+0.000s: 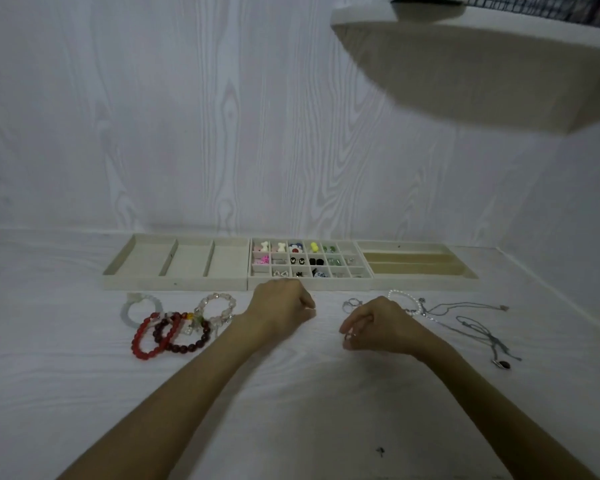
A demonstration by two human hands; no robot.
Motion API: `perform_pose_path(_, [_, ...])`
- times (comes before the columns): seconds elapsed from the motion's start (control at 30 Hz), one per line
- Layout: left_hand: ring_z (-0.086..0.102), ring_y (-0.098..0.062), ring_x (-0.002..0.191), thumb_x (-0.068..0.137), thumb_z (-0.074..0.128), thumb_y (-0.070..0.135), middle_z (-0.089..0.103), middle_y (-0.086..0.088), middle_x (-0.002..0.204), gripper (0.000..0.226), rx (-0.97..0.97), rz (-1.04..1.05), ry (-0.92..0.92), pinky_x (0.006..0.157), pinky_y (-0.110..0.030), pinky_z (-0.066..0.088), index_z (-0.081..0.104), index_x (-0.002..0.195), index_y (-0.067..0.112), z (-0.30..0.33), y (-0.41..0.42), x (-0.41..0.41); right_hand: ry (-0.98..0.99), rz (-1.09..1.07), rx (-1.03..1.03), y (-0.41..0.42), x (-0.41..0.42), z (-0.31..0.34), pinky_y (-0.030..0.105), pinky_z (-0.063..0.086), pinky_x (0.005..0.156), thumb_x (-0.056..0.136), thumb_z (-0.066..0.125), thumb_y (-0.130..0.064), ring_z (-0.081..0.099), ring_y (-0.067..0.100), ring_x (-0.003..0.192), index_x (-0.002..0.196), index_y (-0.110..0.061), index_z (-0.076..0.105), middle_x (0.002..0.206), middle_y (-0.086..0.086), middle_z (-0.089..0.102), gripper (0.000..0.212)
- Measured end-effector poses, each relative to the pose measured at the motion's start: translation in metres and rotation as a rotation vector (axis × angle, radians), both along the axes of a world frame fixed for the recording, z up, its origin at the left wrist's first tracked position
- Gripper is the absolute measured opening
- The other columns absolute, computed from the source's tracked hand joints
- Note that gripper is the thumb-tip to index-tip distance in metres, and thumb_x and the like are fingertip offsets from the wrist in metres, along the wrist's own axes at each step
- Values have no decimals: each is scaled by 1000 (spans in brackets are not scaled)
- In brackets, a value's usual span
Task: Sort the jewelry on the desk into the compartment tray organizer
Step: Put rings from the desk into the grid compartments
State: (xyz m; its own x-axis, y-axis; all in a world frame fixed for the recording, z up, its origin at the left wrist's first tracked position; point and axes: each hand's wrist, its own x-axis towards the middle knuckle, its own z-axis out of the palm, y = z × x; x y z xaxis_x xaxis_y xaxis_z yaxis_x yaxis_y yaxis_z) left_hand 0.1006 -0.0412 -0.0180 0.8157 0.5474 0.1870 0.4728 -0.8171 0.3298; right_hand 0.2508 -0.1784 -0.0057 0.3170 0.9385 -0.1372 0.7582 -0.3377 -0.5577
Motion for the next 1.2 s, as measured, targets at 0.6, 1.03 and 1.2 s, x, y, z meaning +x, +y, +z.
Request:
perform_pose_path(0.6, [60,9,75,79,72,37,68,26,83,9,-402,178,-119,69,-22,49,74,88,40,33,103,-66,268,-60,158,147,-2,30,11,51,59,71,81,-19,63,-1,57,77,-14,74,68,-2,70,10])
perform_pose_path(1.03, [67,-6,88,80,75,22,73,1,96,15,-989,490,-317,84,-20,52,76,92,13,66,115,-80,110,-111,26,173,-43,40,22,50,70,83,70,-24,68,14,80,92,-18,77,90,0,75,13])
perform_pose_path(1.2, [65,0,82,80,74,24,71,11,88,11,-993,533,-375,72,-9,49,75,89,18,72,121,-87,-93,16,17,174,-48,35,27,46,77,84,66,-40,65,14,81,96,-27,76,87,-1,73,20])
